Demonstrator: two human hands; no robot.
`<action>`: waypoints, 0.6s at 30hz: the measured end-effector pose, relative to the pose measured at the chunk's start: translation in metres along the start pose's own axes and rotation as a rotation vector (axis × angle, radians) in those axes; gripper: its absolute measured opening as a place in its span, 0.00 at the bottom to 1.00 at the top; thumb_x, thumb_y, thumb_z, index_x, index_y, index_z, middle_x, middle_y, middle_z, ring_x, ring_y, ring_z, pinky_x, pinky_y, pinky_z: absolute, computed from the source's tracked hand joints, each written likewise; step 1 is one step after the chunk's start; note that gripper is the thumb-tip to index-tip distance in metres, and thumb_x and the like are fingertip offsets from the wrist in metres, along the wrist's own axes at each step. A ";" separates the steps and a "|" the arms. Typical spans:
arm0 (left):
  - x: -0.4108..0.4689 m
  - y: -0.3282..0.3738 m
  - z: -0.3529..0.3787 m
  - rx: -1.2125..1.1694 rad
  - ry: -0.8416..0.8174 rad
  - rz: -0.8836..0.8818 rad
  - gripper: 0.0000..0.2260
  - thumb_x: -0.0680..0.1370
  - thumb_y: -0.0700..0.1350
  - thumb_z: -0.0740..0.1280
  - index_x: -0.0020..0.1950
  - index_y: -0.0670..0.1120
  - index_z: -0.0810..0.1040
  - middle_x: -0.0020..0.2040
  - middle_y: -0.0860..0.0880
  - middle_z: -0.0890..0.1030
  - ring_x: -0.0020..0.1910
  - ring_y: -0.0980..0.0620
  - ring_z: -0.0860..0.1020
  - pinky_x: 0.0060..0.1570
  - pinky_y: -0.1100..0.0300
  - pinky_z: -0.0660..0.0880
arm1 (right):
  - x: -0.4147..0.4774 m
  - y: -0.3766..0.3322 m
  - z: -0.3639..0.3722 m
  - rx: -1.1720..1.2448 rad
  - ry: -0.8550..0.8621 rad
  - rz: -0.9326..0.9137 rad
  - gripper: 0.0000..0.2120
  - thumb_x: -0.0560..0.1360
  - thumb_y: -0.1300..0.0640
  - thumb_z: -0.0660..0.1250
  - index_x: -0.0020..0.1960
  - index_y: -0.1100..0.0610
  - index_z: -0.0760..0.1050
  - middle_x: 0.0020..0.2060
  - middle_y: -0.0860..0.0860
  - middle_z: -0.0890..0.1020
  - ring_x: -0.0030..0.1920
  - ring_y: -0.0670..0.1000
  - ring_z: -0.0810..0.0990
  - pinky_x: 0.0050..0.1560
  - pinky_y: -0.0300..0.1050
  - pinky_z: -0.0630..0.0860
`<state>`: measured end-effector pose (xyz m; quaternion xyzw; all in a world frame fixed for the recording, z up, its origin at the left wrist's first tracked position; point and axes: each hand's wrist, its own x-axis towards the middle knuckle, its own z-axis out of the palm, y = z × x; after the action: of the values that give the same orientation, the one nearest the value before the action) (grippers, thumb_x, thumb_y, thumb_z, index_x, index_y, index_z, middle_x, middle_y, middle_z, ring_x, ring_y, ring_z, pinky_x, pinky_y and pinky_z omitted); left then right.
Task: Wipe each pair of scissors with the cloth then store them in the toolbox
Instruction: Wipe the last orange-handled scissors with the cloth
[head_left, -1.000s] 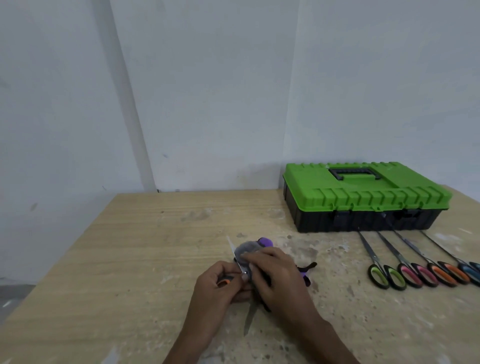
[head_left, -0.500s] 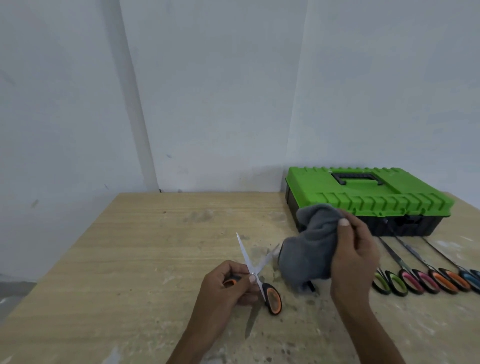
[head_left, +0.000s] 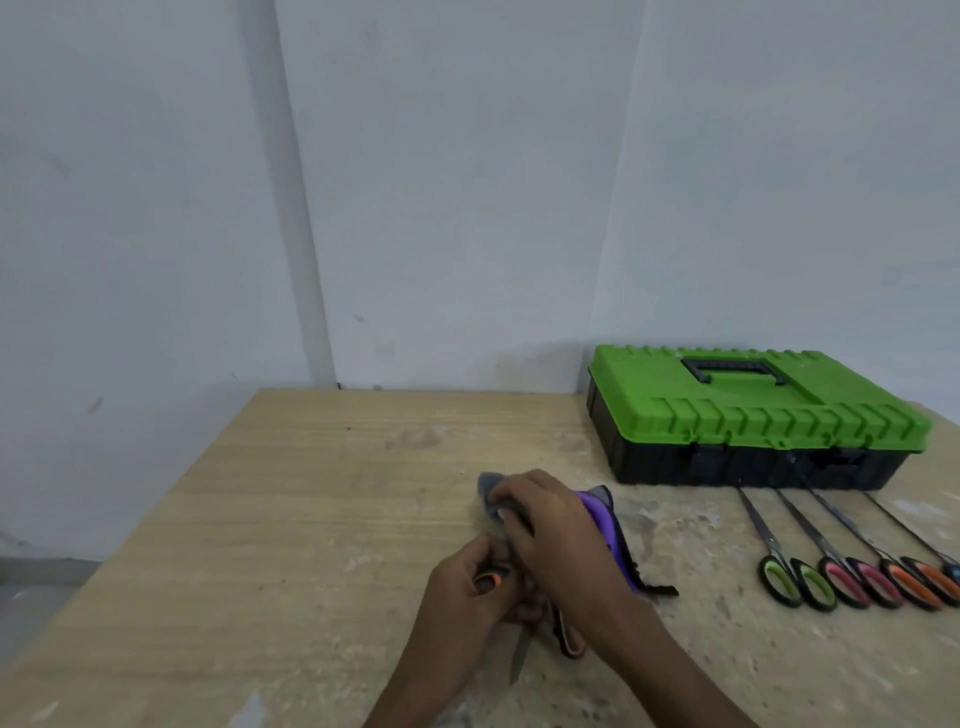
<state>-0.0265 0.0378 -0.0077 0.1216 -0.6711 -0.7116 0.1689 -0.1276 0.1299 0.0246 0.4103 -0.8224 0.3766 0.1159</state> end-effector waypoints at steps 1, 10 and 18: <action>0.000 0.000 0.000 -0.006 -0.003 -0.005 0.01 0.78 0.31 0.69 0.49 0.34 0.80 0.40 0.43 0.85 0.36 0.46 0.86 0.38 0.58 0.82 | 0.003 0.000 0.000 -0.014 0.019 0.008 0.07 0.74 0.62 0.66 0.50 0.53 0.78 0.46 0.47 0.78 0.47 0.49 0.77 0.47 0.48 0.76; 0.000 0.003 0.000 -0.076 0.008 -0.042 0.03 0.77 0.32 0.71 0.48 0.33 0.80 0.37 0.43 0.85 0.36 0.46 0.85 0.39 0.56 0.83 | 0.047 0.003 -0.044 0.089 0.353 0.134 0.07 0.78 0.64 0.66 0.50 0.54 0.80 0.42 0.48 0.83 0.42 0.45 0.79 0.43 0.46 0.75; 0.003 -0.001 0.001 -0.056 0.018 -0.029 0.01 0.78 0.33 0.71 0.49 0.35 0.81 0.40 0.40 0.85 0.38 0.44 0.86 0.39 0.55 0.83 | -0.010 -0.001 -0.027 -0.032 -0.033 -0.069 0.14 0.79 0.55 0.63 0.64 0.48 0.76 0.47 0.49 0.83 0.47 0.50 0.79 0.47 0.51 0.76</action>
<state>-0.0296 0.0381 -0.0087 0.1326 -0.6476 -0.7313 0.1679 -0.1239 0.1549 0.0393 0.4426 -0.8155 0.3525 0.1218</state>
